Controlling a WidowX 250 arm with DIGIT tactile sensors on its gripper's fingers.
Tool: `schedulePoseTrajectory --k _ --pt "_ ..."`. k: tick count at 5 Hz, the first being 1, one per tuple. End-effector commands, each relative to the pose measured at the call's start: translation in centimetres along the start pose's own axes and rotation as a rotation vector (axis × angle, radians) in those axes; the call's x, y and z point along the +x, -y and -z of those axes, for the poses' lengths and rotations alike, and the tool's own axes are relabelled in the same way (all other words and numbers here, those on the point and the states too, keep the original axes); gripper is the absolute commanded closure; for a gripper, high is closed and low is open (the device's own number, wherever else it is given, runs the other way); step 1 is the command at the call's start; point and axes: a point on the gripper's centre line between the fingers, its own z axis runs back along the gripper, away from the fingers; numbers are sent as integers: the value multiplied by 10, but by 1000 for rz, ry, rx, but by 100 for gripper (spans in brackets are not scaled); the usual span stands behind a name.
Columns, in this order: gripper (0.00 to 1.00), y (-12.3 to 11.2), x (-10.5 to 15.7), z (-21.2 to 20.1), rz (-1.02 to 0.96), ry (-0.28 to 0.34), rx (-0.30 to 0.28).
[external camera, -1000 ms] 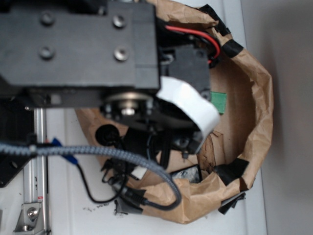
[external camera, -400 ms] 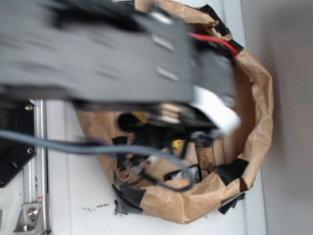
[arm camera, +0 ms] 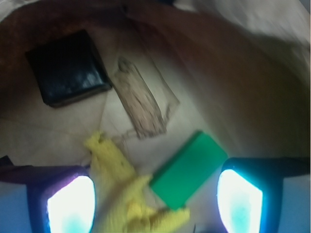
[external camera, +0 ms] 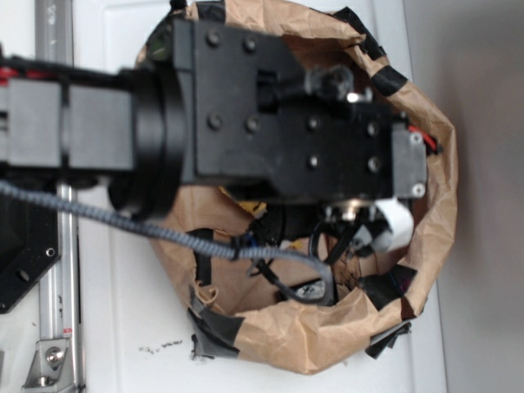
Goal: Grab the black box.
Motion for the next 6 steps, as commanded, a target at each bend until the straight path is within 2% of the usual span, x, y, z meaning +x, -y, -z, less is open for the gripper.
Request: schedulePoseTrajectory --k 1,2,3,4,5,6 --pt "0 33 37 -5 250 169 9" --pt "0 35 44 6 276 180 -20" --pt "0 40 56 14 313 224 -74" --pt "0 48 69 26 343 210 -113" --pt "0 61 81 28 358 266 -194" --pt "0 77 84 23 389 264 -242"
